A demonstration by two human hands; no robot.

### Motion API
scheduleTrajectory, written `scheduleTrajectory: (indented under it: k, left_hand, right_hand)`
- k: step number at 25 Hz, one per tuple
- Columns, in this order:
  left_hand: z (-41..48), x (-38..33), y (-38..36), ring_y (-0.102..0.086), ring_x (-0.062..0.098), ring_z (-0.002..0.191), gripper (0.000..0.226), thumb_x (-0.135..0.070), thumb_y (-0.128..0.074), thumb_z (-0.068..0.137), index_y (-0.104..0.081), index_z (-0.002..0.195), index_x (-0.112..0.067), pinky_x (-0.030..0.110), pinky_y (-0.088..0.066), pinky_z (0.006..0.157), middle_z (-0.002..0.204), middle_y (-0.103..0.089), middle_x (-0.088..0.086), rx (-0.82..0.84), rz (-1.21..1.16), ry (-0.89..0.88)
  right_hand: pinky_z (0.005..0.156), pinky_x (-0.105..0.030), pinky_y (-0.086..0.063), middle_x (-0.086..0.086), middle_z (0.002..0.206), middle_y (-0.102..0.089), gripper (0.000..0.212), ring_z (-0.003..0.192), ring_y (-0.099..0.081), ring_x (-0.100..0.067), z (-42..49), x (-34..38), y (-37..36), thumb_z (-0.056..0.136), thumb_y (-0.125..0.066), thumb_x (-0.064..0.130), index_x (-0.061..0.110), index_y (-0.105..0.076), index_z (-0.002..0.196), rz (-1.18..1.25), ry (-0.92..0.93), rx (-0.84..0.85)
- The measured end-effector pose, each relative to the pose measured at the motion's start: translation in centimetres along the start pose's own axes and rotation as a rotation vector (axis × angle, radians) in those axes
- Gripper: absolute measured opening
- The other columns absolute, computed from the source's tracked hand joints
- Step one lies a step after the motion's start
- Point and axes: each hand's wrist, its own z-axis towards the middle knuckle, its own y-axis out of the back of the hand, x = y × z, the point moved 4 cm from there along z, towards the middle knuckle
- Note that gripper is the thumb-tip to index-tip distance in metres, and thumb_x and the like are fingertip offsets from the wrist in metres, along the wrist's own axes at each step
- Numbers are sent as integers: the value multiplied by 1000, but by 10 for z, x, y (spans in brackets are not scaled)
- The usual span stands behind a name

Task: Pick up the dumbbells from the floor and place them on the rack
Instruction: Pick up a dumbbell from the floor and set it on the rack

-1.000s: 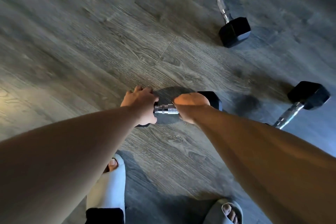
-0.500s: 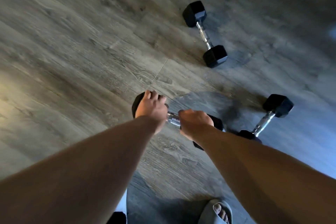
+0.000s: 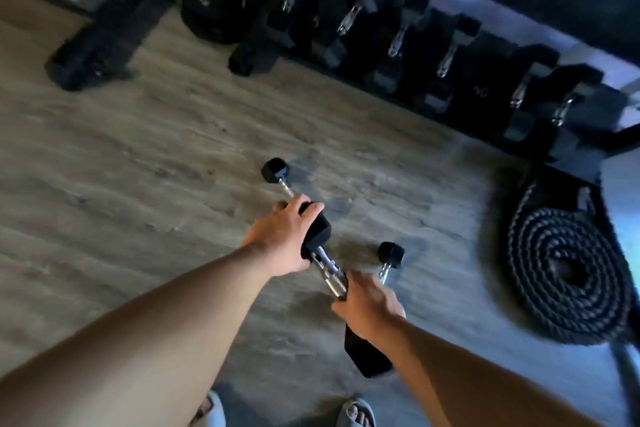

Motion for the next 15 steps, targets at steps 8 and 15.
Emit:
scheduleTrajectory:
  k: [8, 15]
  left_hand:
    - [33, -121, 246, -59, 31, 111, 100, -24, -91, 62, -38, 146, -33, 42, -53, 72, 142, -40, 1, -60, 176, -301]
    - [81, -242, 390, -48, 27, 122, 106, -23, -93, 64, -31, 151, -34, 43, -57, 80, 146, -34, 2, -117, 469, -504]
  right_hand:
    - [56, -26, -42, 1, 85, -53, 26, 75, -56, -22, -83, 34, 182, 87, -69, 22, 17, -62, 112, 394, -82, -280]
    - [33, -11, -29, 8, 71, -51, 16, 56, -49, -4, -95, 19, 322, 85, -73, 15, 16, -57, 89, 707, -130, -477]
